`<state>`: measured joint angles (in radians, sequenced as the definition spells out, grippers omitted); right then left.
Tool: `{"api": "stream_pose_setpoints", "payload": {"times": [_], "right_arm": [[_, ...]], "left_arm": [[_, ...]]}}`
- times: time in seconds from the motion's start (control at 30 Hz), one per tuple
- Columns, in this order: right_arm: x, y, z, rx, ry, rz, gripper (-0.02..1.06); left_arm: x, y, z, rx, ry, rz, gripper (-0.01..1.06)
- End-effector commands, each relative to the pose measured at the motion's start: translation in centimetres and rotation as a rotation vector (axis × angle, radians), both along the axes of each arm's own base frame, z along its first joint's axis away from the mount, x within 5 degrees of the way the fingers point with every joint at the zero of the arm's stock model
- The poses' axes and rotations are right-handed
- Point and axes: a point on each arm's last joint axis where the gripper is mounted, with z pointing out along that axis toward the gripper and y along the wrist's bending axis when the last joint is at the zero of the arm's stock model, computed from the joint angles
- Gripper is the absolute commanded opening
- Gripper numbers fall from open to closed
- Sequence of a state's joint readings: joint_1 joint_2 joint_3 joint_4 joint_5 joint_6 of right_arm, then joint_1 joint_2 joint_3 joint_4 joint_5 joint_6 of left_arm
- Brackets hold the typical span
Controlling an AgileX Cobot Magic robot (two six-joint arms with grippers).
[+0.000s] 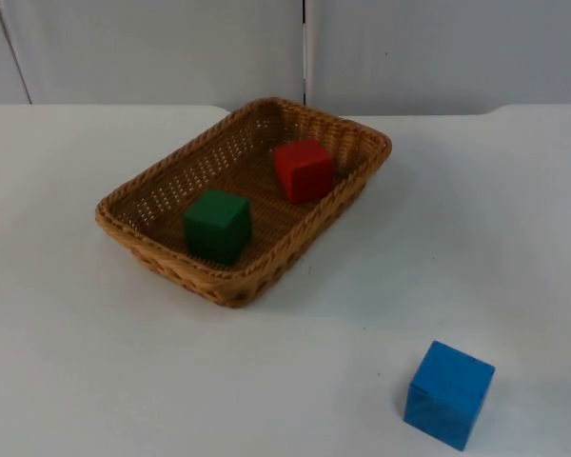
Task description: Pick up one cube with each hand and place exactly two cubes into the same basket, leaving the remaining cube outside.
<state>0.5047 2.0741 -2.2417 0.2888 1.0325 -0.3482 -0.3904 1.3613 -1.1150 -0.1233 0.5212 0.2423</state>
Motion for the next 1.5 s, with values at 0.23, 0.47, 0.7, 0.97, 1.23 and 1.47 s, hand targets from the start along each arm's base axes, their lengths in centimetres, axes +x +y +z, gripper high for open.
{"api": "stream_pose_setpoints", "payload": {"times": [0.23,0.47,0.7,0.97,1.23,1.47], "right_arm": [[-0.3,0.6,-2.9,0.004,0.097,0.016,0.68],[-0.2,0.6,-5.3,-0.019,0.143,0.003,0.68],[-0.7,0.2,-6.1,-0.022,0.141,-0.010,0.68],[-3.6,-1.8,-6.0,-0.024,0.091,-0.025,0.68],[-6.9,-3.9,-6.3,-0.010,0.056,-0.065,0.68],[-10.6,-6.2,-7.0,-0.010,0.045,-0.091,0.68]], "left_arm": [[-1.3,0.4,0.2,-0.001,0.008,-0.001,0.86],[-2.7,1.0,-1.1,0.001,0.010,0.004,0.86],[-4.5,1.8,-2.9,-0.010,0.040,0.028,0.86],[-6.3,2.6,-2.6,-0.044,0.025,0.045,0.86],[-8.1,3.2,-1.9,-0.075,0.016,0.046,0.86],[-10.8,4.2,-0.8,-0.091,-0.003,0.036,0.86]]}}
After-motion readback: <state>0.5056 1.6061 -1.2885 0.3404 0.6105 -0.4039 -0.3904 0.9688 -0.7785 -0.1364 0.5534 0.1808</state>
